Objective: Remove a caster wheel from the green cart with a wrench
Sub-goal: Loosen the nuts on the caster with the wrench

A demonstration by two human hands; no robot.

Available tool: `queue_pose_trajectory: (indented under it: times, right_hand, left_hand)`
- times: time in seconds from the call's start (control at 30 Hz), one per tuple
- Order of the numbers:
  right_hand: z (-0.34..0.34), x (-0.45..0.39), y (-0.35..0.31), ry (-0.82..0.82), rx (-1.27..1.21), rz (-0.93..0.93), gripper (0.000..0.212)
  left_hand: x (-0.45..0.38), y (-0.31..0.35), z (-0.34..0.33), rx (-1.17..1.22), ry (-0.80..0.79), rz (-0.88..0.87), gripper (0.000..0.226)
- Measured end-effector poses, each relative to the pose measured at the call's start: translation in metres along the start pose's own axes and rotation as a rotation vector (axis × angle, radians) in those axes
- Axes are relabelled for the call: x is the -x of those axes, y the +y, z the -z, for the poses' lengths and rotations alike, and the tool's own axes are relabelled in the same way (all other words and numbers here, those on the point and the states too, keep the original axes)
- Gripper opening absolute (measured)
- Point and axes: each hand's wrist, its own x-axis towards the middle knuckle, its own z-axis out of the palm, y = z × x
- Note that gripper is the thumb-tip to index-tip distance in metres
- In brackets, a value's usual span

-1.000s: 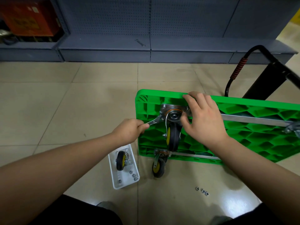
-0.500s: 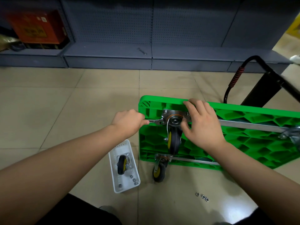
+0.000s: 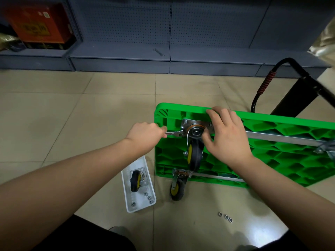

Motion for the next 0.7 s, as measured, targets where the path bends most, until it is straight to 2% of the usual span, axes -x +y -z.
queue_pose_trajectory:
  times: [0.13, 0.33, 0.7]
  right_hand:
    - [0.0, 0.0, 0.0, -0.007, 0.0, -0.001, 0.053]
    - [0.0, 0.001, -0.001, -0.004, 0.001, 0.006, 0.052]
    - [-0.002, 0.001, -0.003, 0.015, 0.027, 0.003, 0.054]
  left_hand:
    - [-0.002, 0.005, -0.009, 0.076, -0.002, 0.015, 0.027]
    - [-0.002, 0.011, -0.016, 0.041, 0.05, 0.064, 0.027]
    - [-0.006, 0.019, -0.046, 0.289, 0.253, 0.133, 0.025]
